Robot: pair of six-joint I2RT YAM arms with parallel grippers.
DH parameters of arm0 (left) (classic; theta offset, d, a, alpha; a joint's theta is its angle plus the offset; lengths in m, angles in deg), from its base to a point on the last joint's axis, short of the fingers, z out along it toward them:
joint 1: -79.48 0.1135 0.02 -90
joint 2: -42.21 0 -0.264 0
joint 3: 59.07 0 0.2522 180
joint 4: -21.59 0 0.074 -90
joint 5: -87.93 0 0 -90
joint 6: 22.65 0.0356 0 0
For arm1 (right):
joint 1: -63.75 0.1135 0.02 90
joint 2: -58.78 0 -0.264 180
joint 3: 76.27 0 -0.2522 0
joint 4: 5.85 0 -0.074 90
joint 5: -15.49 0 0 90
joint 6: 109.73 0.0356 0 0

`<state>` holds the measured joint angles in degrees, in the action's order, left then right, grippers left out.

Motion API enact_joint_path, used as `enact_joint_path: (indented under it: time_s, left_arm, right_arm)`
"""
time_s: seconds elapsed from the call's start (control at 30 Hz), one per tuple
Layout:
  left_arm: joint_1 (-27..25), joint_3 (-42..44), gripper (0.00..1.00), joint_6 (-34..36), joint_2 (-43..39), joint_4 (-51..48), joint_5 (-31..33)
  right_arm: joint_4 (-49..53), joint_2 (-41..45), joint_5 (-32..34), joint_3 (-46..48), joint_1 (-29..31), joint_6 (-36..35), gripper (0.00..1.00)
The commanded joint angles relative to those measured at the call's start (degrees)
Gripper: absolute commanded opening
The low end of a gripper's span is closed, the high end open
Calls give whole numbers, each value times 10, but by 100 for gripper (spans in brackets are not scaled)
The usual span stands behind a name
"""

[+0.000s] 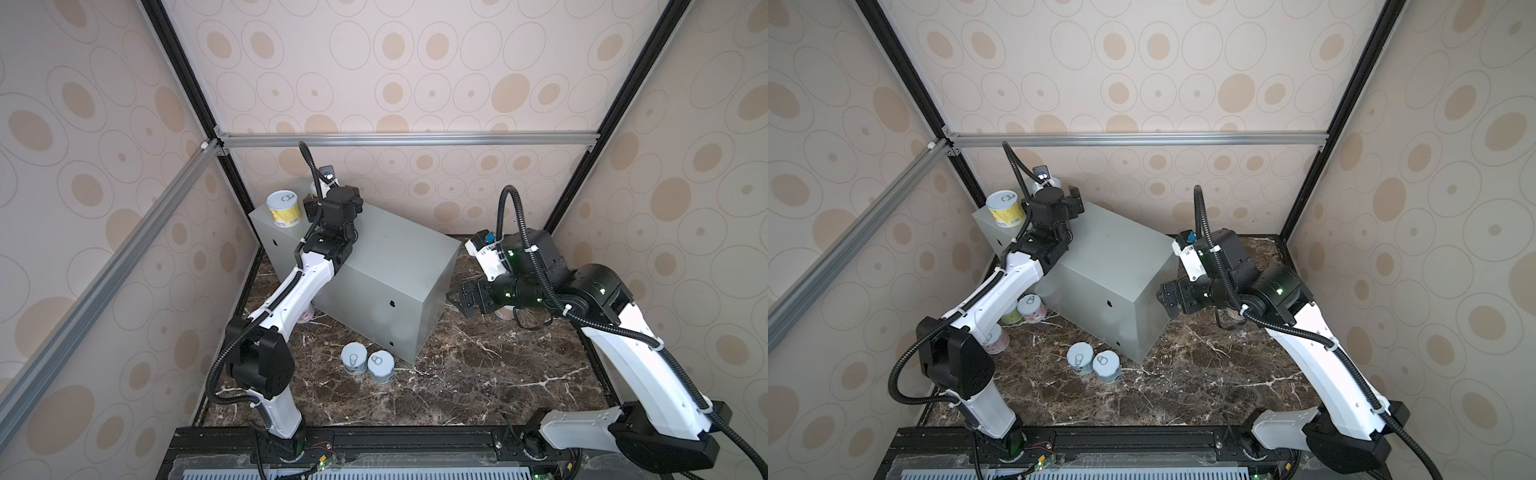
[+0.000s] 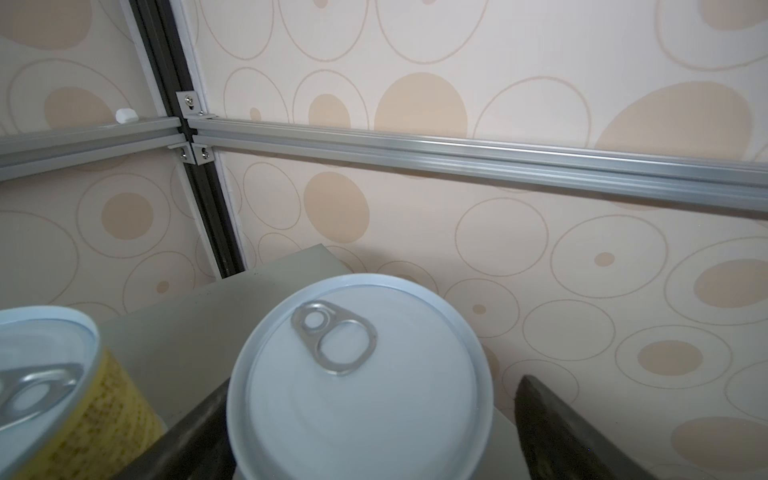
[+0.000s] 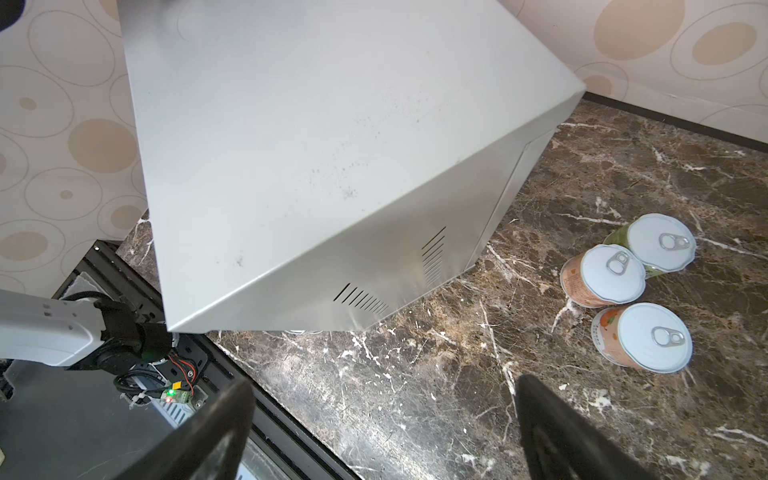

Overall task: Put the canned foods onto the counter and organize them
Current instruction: 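Set the orange can beside the yellow can and open the left gripper, then withdraw the left gripper down beside the cabinet while the right gripper retracts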

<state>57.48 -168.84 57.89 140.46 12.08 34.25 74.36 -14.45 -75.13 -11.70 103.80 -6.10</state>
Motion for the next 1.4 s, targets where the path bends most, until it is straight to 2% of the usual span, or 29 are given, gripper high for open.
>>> enact_joint_path:
  time_s: [0.0,0.13,0.23,0.37,0.47,0.53,0.6,0.7,0.9,1.03,1.37]
  left_arm:
    - [-12,-16,99,21,-41,10,2]
    - [-25,-22,98,21,-65,-8,-21]
    - [-28,-52,95,6,-69,-47,-66]
    - [-30,-134,86,-27,-42,-126,-152]
    - [-29,-213,75,-46,-4,-179,-212]
    - [-30,-273,70,-55,31,-212,-235]
    - [-31,-321,68,-59,66,-237,-245]
    - [-43,-363,69,-58,106,-245,-222]
    - [-87,-393,72,-10,168,-199,-115]
    - [-97,-421,74,-8,207,-196,-96]
    - [-88,-314,77,-11,202,-114,-68]
  right_arm:
    - [11,0,1,-19,-3,-1,100]
    - [11,3,2,-21,-3,-1,100]
    - [8,9,4,-14,-3,-1,100]
    - [1,19,5,1,-3,0,100]
    - [-4,27,3,9,-2,0,100]
    - [-5,30,2,14,-3,0,100]
    - [-7,35,1,18,-3,-2,100]
    - [-7,41,3,26,-3,-5,100]
    - [6,44,12,28,-3,-11,100]
    - [13,44,13,23,-4,-11,100]
    - [36,27,6,-7,-4,-5,100]
